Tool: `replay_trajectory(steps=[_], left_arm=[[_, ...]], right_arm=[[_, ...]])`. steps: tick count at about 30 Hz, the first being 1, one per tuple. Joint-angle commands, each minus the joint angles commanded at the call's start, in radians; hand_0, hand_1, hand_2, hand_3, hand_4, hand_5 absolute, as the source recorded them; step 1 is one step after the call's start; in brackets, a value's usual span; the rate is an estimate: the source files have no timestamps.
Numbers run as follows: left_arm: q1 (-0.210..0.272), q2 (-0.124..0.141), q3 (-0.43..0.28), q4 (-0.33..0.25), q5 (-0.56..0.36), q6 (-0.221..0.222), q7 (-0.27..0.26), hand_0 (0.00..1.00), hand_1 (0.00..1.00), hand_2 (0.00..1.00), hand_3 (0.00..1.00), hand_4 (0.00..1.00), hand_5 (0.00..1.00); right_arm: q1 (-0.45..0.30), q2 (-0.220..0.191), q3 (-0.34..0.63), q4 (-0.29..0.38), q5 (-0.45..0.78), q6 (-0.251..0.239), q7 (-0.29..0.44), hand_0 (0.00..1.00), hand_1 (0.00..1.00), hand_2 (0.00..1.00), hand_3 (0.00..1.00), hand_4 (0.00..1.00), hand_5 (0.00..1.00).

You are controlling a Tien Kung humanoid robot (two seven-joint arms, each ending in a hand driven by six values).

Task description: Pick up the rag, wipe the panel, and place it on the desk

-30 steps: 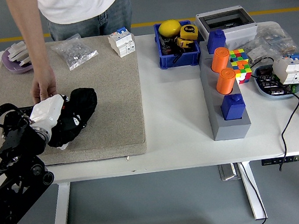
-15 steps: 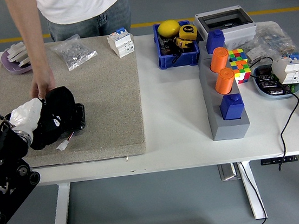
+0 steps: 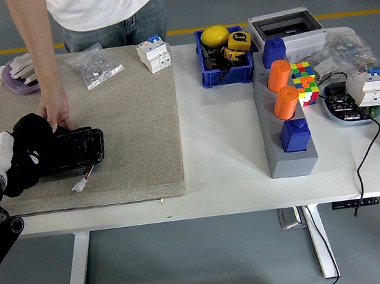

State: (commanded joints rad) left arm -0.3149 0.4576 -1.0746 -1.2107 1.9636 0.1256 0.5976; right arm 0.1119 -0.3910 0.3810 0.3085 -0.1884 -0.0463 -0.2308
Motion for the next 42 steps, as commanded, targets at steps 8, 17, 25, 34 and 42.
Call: replay_trajectory(steps=[8, 17, 25, 34, 42], left_arm=[[0.017, 0.010, -0.036, 0.028, 0.008, -0.002, 0.002, 0.212, 0.202, 0.537, 0.554, 0.543, 0.078], [0.027, 0.020, -0.080, 0.050, 0.023, -0.003, 0.008, 0.212, 0.204, 0.537, 0.553, 0.543, 0.079], [0.031, 0.026, -0.106, 0.053, 0.032, -0.003, 0.011, 0.212, 0.205, 0.537, 0.553, 0.542, 0.081], [0.033, 0.019, -0.102, 0.024, 0.042, 0.001, 0.013, 0.212, 0.206, 0.537, 0.553, 0.543, 0.083], [0.021, 0.010, -0.053, -0.045, 0.040, -0.002, 0.028, 0.211, 0.206, 0.536, 0.553, 0.544, 0.085]], right_arm=[[-0.001, -0.001, -0.001, 0.000, 0.000, 0.001, 0.000, 0.673, 0.685, 0.702, 0.633, 0.997, 0.455], [-0.003, -0.001, -0.001, 0.001, 0.002, 0.003, 0.000, 0.674, 0.685, 0.703, 0.634, 0.998, 0.454], [-0.003, -0.001, 0.002, 0.003, -0.002, 0.006, 0.000, 0.675, 0.685, 0.703, 0.634, 0.998, 0.455], [-0.003, -0.001, 0.004, 0.003, -0.003, 0.008, 0.001, 0.673, 0.685, 0.703, 0.636, 0.998, 0.455], [-0.003, -0.001, 0.004, 0.004, -0.002, 0.009, 0.000, 0.674, 0.684, 0.703, 0.637, 0.998, 0.456]])
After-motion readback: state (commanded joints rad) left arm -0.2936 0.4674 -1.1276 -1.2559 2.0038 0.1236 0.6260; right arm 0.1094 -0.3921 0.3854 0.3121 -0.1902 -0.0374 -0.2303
